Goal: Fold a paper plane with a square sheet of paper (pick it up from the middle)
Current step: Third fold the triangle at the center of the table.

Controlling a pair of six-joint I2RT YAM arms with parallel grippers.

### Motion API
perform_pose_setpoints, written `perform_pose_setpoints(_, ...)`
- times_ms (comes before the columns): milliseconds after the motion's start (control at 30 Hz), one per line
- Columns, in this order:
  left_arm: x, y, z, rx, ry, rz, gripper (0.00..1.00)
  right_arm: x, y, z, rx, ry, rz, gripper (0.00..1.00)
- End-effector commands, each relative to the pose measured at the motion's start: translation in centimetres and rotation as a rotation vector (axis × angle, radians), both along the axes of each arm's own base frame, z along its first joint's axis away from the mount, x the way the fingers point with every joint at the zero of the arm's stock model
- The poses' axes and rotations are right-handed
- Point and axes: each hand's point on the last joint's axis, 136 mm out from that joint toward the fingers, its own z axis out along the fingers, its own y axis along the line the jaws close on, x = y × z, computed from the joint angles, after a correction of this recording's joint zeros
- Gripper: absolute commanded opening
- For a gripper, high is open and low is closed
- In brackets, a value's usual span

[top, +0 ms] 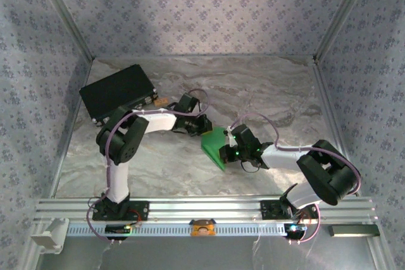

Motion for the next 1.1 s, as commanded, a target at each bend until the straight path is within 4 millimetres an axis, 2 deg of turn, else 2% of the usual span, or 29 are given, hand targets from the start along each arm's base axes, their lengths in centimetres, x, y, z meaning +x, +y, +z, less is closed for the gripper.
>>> perform_pose_setpoints(0,-0.38,-0.19,-0.59,0.013,0.022,-0.037,0.12,0.07,0.16,-0.04,-0.011,0.023,0.007,0.0)
perform_pose_setpoints(200,-0.69,0.18,-1.35,0.04,0.032,-0.043,0.12,0.33,0.3,0.1,-0.018,0.019,0.012,0.0)
perform_pose_setpoints(567,-0.5,0.21,-0.73,0.045,0.019,-0.041,0.11,0.05,-0.26,-0.37,-0.033,0.029,-0.003,0.0)
perform_pose_setpoints(1067,-0.48,0.32,-0.64,0.051,0.018,-0.037,0.11,-0.24,-0.24,0.46,-0.023,0.026,-0.006,0.0)
